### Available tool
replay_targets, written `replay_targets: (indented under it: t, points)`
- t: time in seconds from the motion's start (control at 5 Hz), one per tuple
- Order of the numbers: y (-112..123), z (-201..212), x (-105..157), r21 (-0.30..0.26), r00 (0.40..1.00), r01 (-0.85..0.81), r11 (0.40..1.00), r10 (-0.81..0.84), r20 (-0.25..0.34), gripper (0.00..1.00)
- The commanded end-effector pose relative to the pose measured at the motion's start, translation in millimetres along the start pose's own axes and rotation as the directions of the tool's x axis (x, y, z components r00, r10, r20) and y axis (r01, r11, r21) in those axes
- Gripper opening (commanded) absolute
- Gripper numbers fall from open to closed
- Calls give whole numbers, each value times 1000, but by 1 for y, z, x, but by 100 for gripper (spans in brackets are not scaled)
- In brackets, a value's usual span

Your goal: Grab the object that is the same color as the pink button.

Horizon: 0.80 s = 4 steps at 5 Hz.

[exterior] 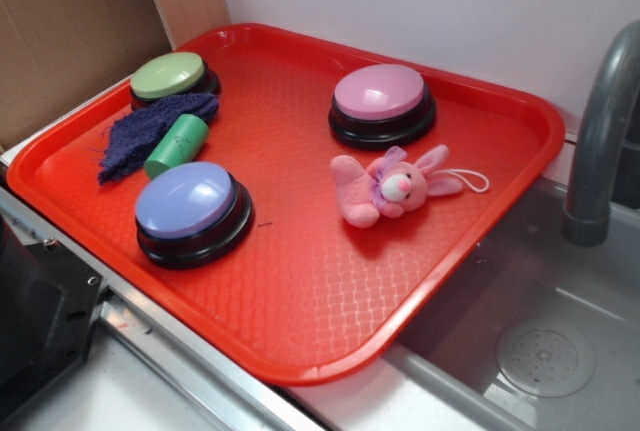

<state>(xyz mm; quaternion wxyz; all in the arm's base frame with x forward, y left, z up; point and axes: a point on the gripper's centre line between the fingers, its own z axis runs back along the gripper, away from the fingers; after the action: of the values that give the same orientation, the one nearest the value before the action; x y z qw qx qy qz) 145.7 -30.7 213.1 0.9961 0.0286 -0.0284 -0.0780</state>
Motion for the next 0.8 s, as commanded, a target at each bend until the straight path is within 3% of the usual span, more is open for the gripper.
replay_targets:
  t: [0.0, 0.4, 0.6]
  points:
    - [-31, -48, 63, 3, 990, 108, 994, -108, 89, 100]
    - [-61, -118, 109, -62, 967, 196, 979, -182, 179, 100]
    - [-71, -148, 118, -133, 967, 206, 969, -181, 181, 100]
